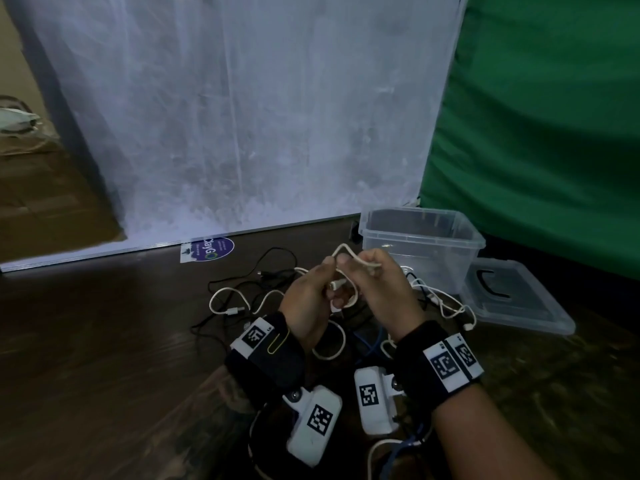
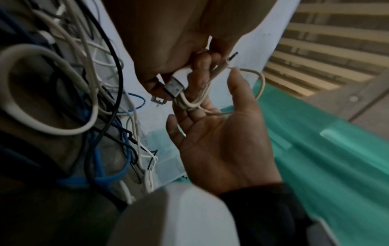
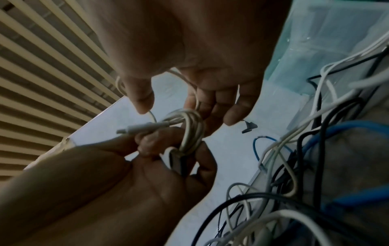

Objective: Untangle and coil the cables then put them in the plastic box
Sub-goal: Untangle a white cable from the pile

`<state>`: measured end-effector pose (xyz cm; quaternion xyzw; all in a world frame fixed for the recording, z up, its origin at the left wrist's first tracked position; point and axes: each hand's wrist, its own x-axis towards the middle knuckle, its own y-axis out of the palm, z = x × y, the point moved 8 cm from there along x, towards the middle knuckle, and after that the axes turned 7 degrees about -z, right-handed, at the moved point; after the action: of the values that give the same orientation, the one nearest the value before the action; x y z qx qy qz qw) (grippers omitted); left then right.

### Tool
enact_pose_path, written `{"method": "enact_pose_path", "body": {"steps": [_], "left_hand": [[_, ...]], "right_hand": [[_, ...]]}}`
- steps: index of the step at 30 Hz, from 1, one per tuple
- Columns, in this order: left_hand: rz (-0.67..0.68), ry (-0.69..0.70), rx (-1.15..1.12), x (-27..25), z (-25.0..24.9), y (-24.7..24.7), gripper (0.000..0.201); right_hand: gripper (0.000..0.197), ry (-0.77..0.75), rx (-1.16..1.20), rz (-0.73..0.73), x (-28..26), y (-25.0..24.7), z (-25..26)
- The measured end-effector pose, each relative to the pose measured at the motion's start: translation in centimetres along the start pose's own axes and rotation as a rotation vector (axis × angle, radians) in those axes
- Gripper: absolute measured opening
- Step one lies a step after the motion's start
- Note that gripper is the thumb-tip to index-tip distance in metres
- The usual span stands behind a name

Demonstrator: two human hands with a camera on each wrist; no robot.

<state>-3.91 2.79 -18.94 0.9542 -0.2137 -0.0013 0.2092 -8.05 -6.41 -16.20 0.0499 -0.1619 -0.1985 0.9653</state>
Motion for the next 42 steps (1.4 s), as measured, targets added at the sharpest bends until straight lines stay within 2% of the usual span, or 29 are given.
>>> {"method": "enact_pose_path", "body": {"steps": [2,5,7,9,10,13,15,17,19,21,23,24,27,30,33,35,37,39,42], "left_hand": [[0.004,-0.013,0.004,-0.1,0.0,0.0,0.036],[0.001,-0.093,-0.105,-0.1,0.3,-0.7,0.041],[0.02,-0.099,-0.109,0.1,0.3,-0.7,0.044],[0.001,-0.066,-0.014,0.2,0.5,-0.6,0.053],[-0.003,-0.053,0.03,0.3,0.6,-0.3,0.055],[-0.029,-0.037,0.028,0.2,0.4,-0.4,0.049],[-0.029,-0.058,-0.061,0.1,0.3,-0.6,0.043],[-0.028,-0.093,-0.093,0.3,0.8,-1.0,0.044],[-0.018,-0.11,-0.109,0.5,1.2,-1.0,0.052],[-0.017,-0.095,-0.113,0.7,1.3,-1.0,0.044],[-0.012,-0.05,-0.119,0.9,0.9,-0.8,0.035],[-0.02,-0.04,-0.125,1.1,0.8,-0.8,0.034],[0.009,-0.039,-0.112,0.9,1.0,-0.4,0.039],[0.106,0.007,-0.019,0.7,1.7,0.1,0.024],[0.209,0.002,0.06,0.1,2.4,0.8,0.044],[0.262,-0.004,0.094,-0.2,2.5,1.1,0.048],[0.248,0.013,0.144,-0.3,2.6,1.1,0.046],[0.159,0.05,0.195,-0.1,2.5,0.5,0.046],[0.043,0.064,0.171,0.5,2.4,-0.9,0.044]], "right_hand": [[0.037,-0.009,-0.07,0.075,0.1,0.1,-0.2],[0.067,0.01,-0.31,0.223,-0.2,0.4,-1.4],[0.063,-0.027,-0.36,0.201,-0.4,0.4,-1.2],[0.04,-0.057,-0.198,0.111,-0.2,0.4,-0.4],[0.036,-0.063,-0.143,0.076,0.0,0.2,-0.2],[0.037,-0.055,-0.174,0.138,0.2,0.1,-0.4],[0.048,-0.034,-0.302,0.241,-0.1,0.1,-1.0],[0.06,-0.021,-0.417,0.293,-0.2,-0.1,-1.4],[0.062,-0.025,-0.455,0.309,-0.3,-0.1,-1.6],[0.054,-0.035,-0.424,0.266,-0.2,0.0,-1.3],[0.03,-0.045,-0.288,0.192,-0.1,0.0,-0.5],[0.025,-0.074,-0.259,0.141,0.1,-0.2,-0.1],[0.03,-0.228,-0.361,-0.041,0.7,-1.8,0.9],[0.029,-0.275,-0.369,-0.142,1.0,-2.8,1.0],[0.03,-0.267,-0.37,-0.172,1.0,-3.0,0.9],[0.031,-0.25,-0.343,-0.219,0.9,-3.4,1.0],[0.033,-0.244,-0.293,-0.278,0.8,-3.7,1.2],[0.033,-0.254,-0.241,-0.295,0.6,-3.8,1.7],[0.025,-0.277,-0.275,-0.196,0.3,-2.7,1.9]]}}
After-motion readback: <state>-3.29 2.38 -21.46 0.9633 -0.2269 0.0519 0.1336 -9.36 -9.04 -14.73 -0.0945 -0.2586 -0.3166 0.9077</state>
